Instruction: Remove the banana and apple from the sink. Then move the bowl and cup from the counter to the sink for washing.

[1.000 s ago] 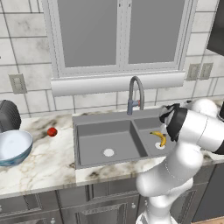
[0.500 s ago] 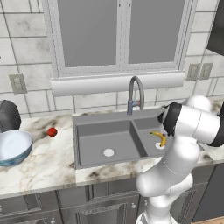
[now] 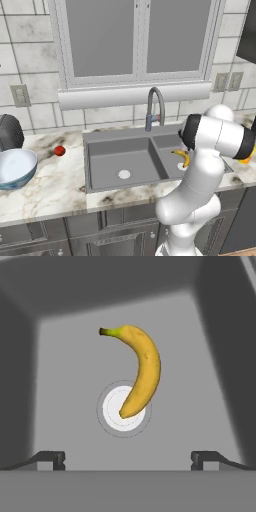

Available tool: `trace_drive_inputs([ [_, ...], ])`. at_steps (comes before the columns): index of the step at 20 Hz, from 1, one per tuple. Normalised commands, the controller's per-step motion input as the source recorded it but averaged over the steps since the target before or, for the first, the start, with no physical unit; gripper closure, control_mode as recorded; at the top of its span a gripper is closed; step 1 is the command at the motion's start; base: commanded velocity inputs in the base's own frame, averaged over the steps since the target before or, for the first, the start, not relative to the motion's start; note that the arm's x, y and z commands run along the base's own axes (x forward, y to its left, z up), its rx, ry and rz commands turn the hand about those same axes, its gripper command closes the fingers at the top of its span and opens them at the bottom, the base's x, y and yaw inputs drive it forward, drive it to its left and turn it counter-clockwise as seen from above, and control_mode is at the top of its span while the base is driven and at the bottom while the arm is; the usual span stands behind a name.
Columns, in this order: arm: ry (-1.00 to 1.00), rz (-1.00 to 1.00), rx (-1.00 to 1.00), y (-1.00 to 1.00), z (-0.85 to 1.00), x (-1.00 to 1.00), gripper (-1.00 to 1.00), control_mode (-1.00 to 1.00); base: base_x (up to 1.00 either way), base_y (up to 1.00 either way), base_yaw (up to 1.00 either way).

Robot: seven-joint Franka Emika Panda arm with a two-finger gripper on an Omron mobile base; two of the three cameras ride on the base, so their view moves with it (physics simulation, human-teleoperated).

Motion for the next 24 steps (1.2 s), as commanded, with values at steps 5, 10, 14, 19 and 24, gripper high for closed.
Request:
trace_drive_inputs([
  [5,0.0,-0.04,0.0,0.0,-0.1,0.13,-1.0,-1.0,0.0,0.0,0.0],
  [10,0.0,-0.05,0.0,-0.03,-0.11,0.14,-1.0,-1.0,0.0,0.0,0.0],
  [14,0.0,-0.05,0.0,-0.05,-0.11,0.12,-1.0,-1.0,0.0,0.0,0.0],
  [19,0.0,-0.03,0.0,-0.06,-0.12,0.11,-1.0,-1.0,0.0,0.0,0.0],
  [24,0.0,0.0,0.0,-0.03,-0.14,0.06,-1.0,-1.0,0.0,0.0,0.0],
])
